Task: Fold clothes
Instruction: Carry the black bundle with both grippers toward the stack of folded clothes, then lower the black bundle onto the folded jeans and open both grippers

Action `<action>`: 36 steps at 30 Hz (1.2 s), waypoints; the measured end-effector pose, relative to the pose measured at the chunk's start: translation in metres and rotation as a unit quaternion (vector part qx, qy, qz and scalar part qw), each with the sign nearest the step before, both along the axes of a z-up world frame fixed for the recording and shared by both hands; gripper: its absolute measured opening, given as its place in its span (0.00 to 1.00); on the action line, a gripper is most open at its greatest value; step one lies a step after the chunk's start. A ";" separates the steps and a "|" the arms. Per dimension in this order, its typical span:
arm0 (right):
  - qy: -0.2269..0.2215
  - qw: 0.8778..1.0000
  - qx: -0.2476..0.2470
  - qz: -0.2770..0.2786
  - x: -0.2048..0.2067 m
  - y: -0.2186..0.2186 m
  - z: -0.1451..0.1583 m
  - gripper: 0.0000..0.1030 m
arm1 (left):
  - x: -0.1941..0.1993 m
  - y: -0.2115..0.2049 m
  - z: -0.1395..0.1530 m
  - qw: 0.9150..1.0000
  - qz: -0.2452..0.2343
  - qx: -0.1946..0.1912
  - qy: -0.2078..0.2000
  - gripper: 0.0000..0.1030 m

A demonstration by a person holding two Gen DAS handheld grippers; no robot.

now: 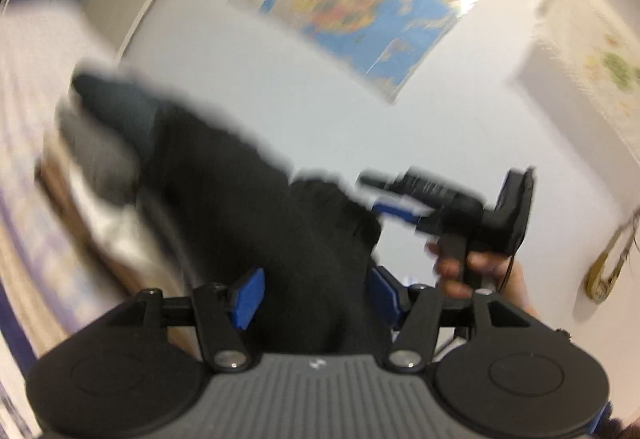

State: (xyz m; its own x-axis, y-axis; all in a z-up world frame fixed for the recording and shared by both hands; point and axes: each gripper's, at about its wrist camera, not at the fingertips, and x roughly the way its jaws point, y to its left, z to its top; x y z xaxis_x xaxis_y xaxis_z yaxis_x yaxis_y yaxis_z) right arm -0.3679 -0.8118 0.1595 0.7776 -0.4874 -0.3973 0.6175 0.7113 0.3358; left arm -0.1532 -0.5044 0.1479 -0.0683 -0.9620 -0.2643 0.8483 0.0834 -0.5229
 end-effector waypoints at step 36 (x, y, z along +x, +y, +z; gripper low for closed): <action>0.098 0.983 -0.153 -0.017 0.107 0.084 -0.068 0.72 | 0.086 -0.074 -0.078 0.989 0.089 -0.047 -0.111 0.51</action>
State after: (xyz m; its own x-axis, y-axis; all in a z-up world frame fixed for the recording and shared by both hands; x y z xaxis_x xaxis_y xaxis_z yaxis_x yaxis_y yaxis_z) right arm -0.2611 -0.7282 0.0913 0.6818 -0.6321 -0.3682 0.6745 0.7380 -0.0179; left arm -0.0670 -0.5781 0.0698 0.1546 -0.9744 -0.1635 0.9193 0.2025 -0.3375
